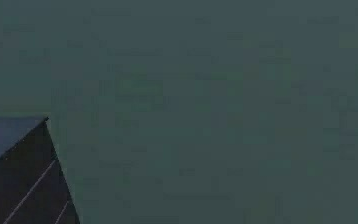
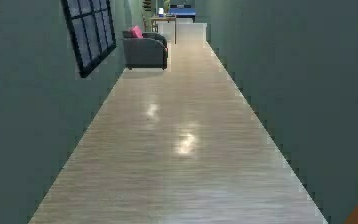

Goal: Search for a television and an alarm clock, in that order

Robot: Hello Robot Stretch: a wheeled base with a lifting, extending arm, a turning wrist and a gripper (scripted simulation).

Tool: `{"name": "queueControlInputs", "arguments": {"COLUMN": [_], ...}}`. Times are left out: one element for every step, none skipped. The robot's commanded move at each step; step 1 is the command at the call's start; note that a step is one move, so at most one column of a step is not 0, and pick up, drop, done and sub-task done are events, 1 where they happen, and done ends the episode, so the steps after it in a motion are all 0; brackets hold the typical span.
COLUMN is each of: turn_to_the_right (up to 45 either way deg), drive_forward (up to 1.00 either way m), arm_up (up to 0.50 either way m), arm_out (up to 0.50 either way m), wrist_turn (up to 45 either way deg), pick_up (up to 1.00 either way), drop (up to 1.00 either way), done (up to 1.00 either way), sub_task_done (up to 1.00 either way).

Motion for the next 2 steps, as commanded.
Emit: {"name": "queueControlInputs", "arguments": {"turn_to_the_right": [-45.0,-9.0], "drive_forward": [0.0,0.0], "arm_up": [0.0,0.0], "arm_out": [0.0,0.0], "wrist_turn": [0.0,0.0], "pick_up": [0.0,0.0], "drop": [0.0,0.0], "done": [0.0,0.0], "sub_task_done": [0.0,0.0]}}
